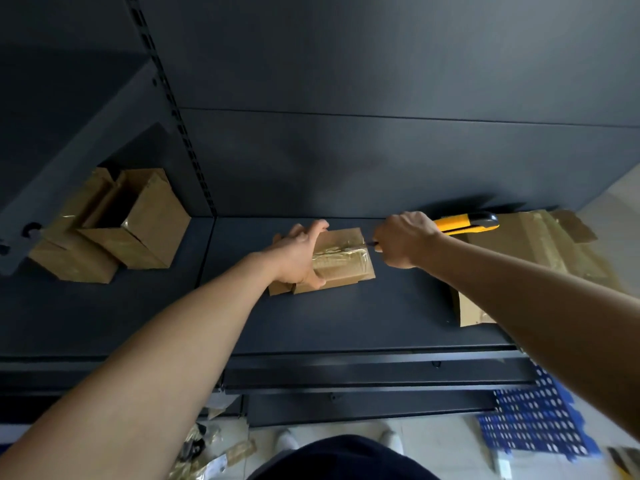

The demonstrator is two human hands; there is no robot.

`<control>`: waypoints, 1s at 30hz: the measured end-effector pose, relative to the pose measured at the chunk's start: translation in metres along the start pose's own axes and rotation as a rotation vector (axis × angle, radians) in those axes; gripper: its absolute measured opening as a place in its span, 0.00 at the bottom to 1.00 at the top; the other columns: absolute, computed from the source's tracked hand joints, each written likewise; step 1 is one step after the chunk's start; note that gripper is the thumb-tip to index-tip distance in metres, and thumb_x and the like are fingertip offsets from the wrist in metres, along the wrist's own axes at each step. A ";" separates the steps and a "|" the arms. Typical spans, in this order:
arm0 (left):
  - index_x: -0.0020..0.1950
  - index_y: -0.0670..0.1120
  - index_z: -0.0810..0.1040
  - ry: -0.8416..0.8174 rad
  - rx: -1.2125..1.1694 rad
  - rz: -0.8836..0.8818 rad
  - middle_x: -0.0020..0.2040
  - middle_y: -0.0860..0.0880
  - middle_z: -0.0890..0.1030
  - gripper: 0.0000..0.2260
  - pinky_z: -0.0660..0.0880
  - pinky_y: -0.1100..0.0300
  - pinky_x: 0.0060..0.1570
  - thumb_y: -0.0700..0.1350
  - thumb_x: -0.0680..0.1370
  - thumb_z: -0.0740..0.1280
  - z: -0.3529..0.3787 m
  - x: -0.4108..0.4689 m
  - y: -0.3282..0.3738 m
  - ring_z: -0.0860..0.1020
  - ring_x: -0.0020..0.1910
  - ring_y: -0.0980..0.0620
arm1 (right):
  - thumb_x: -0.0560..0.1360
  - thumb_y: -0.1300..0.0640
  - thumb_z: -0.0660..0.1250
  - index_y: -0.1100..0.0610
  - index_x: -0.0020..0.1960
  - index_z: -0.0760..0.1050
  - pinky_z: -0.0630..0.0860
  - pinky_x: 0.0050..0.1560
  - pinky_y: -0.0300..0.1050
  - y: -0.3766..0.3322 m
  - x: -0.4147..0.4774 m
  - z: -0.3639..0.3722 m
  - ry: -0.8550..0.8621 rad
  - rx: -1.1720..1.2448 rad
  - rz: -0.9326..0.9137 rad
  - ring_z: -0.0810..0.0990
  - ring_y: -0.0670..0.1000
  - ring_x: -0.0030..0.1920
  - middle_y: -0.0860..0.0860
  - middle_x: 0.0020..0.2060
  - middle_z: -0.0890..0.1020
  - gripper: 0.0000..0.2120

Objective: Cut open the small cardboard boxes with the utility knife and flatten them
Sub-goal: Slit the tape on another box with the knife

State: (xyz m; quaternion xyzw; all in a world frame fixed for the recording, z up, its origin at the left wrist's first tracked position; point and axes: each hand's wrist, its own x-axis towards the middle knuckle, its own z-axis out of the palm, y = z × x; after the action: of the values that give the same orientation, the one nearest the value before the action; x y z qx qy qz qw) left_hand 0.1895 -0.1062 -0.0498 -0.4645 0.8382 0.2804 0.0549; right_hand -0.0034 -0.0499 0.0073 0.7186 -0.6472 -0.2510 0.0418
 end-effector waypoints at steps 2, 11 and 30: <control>0.70 0.64 0.46 -0.001 0.013 0.003 0.68 0.47 0.62 0.46 0.66 0.51 0.55 0.55 0.64 0.75 -0.002 -0.001 -0.001 0.65 0.63 0.40 | 0.78 0.53 0.58 0.51 0.58 0.77 0.70 0.40 0.43 0.015 -0.005 0.006 -0.008 -0.001 0.018 0.80 0.55 0.52 0.51 0.53 0.81 0.13; 0.68 0.66 0.47 -0.047 0.041 0.100 0.63 0.51 0.60 0.46 0.73 0.61 0.29 0.44 0.63 0.74 -0.021 -0.011 0.026 0.73 0.43 0.54 | 0.80 0.51 0.57 0.59 0.57 0.75 0.77 0.42 0.48 0.038 -0.005 0.028 -0.073 0.824 0.429 0.81 0.60 0.47 0.58 0.51 0.80 0.15; 0.66 0.47 0.72 0.286 0.213 0.229 0.63 0.51 0.69 0.21 0.62 0.59 0.63 0.48 0.75 0.70 0.003 -0.013 0.050 0.65 0.64 0.53 | 0.81 0.47 0.56 0.60 0.55 0.72 0.74 0.31 0.43 0.013 0.010 0.048 -0.218 1.804 0.460 0.81 0.53 0.34 0.56 0.48 0.78 0.16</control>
State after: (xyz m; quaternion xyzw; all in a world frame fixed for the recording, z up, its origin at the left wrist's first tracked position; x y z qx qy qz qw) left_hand 0.1559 -0.0739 -0.0270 -0.3929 0.9097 0.1259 -0.0479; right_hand -0.0347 -0.0486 -0.0326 0.3062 -0.7240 0.2942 -0.5436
